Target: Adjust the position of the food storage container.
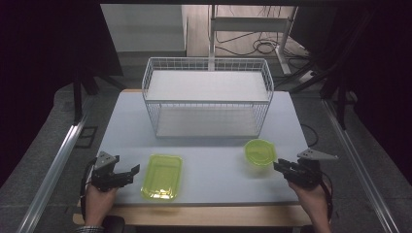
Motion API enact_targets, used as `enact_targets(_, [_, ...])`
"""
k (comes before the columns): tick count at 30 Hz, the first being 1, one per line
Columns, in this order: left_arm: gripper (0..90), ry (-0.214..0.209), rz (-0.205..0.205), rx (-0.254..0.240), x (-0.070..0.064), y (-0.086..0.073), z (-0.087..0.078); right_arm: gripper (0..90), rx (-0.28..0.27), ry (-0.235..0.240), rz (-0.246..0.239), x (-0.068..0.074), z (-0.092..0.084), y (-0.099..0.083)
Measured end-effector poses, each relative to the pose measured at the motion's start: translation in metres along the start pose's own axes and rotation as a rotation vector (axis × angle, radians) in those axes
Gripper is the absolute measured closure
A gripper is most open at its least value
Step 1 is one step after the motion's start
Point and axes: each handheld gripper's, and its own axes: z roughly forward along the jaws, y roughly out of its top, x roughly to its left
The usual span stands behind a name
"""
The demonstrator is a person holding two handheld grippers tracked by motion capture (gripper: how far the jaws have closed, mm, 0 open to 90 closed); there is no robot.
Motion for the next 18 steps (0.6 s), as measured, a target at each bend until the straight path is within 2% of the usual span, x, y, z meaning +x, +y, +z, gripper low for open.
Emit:
enact_targets(1, [9.6, 0.000, 0.000, 0.000, 0.000, 0.000, 0.000, 71.9, 0.000, 0.000, 0.000, 0.000, 0.000, 0.000])
enact_targets(2, [8.7, 0.006, 0.006, -0.006, 0.000, -0.001, 0.001, 77.2, 0.001, 0.012, -0.013, 0.003, 0.001, 0.004])
enact_targets(8, [7.5, 0.013, -0.003, 0.000, 0.002, -0.003, 0.003, 89.0, 0.020, 0.055, -0.065, 0.016, 0.010, 0.016])
enact_targets(13, [7.5, 0.007, 0.009, 0.008, 0.001, -0.003, 0.004, 89.1, 0.036, 0.070, -0.083, 0.023, 0.019, 0.022])
enact_targets(18, [7.5, 0.010, 0.031, 0.017, -0.001, -0.003, 0.006, 89.2, 0.042, 0.078, -0.099, 0.032, 0.036, 0.032])
